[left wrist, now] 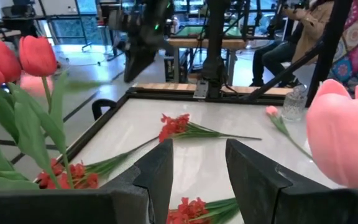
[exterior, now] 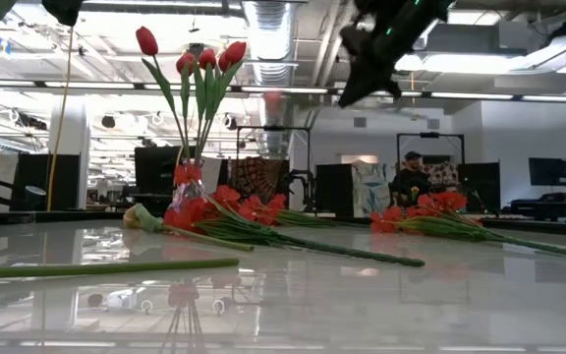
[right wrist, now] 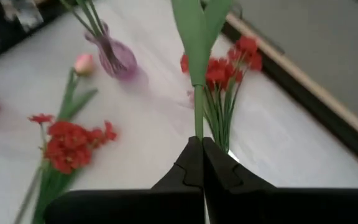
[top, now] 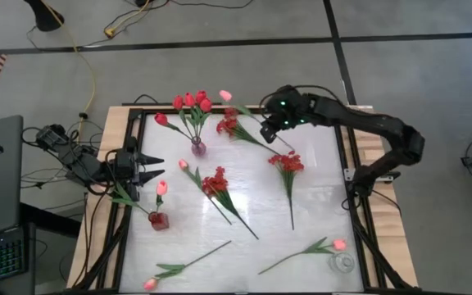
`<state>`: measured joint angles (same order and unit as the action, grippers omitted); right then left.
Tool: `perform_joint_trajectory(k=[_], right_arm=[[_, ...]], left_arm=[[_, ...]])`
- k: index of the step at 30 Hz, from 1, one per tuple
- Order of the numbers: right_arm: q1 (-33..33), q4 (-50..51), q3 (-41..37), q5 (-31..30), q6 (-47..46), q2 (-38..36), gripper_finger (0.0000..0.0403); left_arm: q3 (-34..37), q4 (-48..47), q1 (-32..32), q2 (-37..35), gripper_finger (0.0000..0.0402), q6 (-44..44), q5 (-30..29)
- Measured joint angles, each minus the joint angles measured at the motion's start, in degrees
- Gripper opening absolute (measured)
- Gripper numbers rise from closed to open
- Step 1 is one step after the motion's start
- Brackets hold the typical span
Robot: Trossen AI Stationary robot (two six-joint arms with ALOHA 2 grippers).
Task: Sort flowers into vase by color
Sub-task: Put the pink tulip into the red vase
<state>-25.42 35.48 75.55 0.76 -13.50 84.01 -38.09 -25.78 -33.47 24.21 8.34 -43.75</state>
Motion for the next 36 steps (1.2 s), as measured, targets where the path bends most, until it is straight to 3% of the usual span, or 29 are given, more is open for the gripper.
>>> perform_joint_trajectory(k=[7, 15, 19, 26, 31, 36], right_arm=[[5.9, -1.8, 0.0, -8.8, -1.2, -8.1, 0.0019], [18.2, -20.6, 0.0, -10.3, 3.8, -10.5, 0.002], [25.2, -32.4, 0.1, -10.3, 8.9, -7.3, 0.002], [31.2, -55.8, 0.1, -10.1, 15.3, 3.0, 0.002], [31.1, -68.5, 0.2, -7.8, 15.5, 10.5, 0.002], [30.5, -71.7, 2.1, -5.7, 15.5, 15.3, 0.002]], left_arm=[[0.0, 0.4, 0.0, 0.0, 0.0137, 1.1, 0.0], [0.0, 10.7, 0.0, 0.0, 0.0137, -5.5, -0.1], [0.0, 17.5, 0.0, 0.0, 0.0137, -10.0, 0.6], [0.0, 25.2, 0.0, 1.0, 0.0137, -15.0, 13.3], [0.0, 28.7, 0.0, 4.5, 0.0144, -16.3, 11.0], [0.0, 32.4, 0.9, 8.9, 0.0184, -19.7, 10.1]])
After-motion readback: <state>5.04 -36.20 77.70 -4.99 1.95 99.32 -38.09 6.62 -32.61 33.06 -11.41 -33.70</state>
